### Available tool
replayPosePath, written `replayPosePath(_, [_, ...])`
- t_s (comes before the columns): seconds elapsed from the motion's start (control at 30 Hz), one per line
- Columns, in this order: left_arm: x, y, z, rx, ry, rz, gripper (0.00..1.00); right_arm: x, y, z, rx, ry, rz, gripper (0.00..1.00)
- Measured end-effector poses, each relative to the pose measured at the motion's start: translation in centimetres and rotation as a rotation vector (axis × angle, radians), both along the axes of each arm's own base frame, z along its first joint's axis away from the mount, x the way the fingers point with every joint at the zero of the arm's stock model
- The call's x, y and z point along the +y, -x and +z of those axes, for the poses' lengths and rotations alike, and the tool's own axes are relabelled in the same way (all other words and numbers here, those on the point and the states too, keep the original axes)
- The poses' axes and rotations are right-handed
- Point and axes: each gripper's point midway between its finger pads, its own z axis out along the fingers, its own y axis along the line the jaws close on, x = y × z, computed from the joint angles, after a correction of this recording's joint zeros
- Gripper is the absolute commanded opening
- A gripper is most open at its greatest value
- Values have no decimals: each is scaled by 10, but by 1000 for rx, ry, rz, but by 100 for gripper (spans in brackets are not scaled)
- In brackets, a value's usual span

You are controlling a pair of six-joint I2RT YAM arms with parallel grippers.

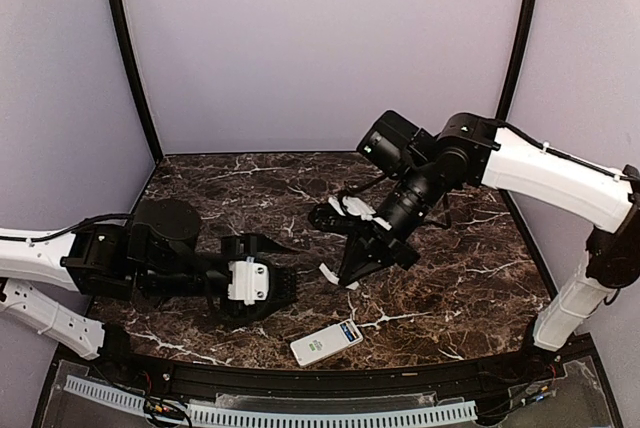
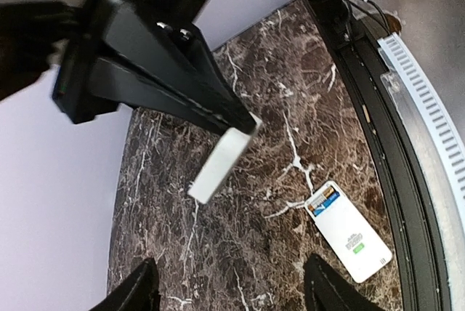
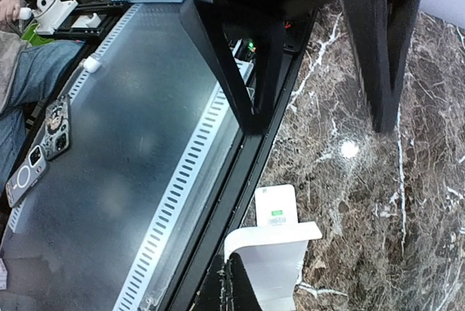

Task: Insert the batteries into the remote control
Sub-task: Pass from the right arm to the left

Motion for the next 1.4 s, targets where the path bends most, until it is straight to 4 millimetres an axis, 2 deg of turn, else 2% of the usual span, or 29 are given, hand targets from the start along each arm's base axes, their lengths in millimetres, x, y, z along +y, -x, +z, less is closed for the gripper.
replayPosePath(0.17, [-10,3,-19,-63,-98,-57,60,7,18,10,30,-14,35,0])
replayPosePath(0.33, [-15,5,-7,-108,-61,-85,57,13,28,4,55,6,62,0])
replayPosePath(0.47, [-19,5,2,-127,-28,-93,45,15,28,0,60,16,64,0])
replayPosePath(0.6, [-22,5,2,-134,-23,-102,34,18,27,0,60,16,65,0])
replayPosePath(0.83, [-24,8,-5,-134,-47,-129,31,21,25,-4,63,24,68,0])
replayPosePath(1.07, [-26,11,-13,-130,-78,-153,21,23,24,-3,58,20,72,0])
replayPosePath(1.2, [-28,12,-17,-125,-91,-159,15,24,23,-5,61,30,75,0])
replayPosePath(1.4, [-25,13,-26,-122,-133,-170,0,24,23,-8,65,39,80,0])
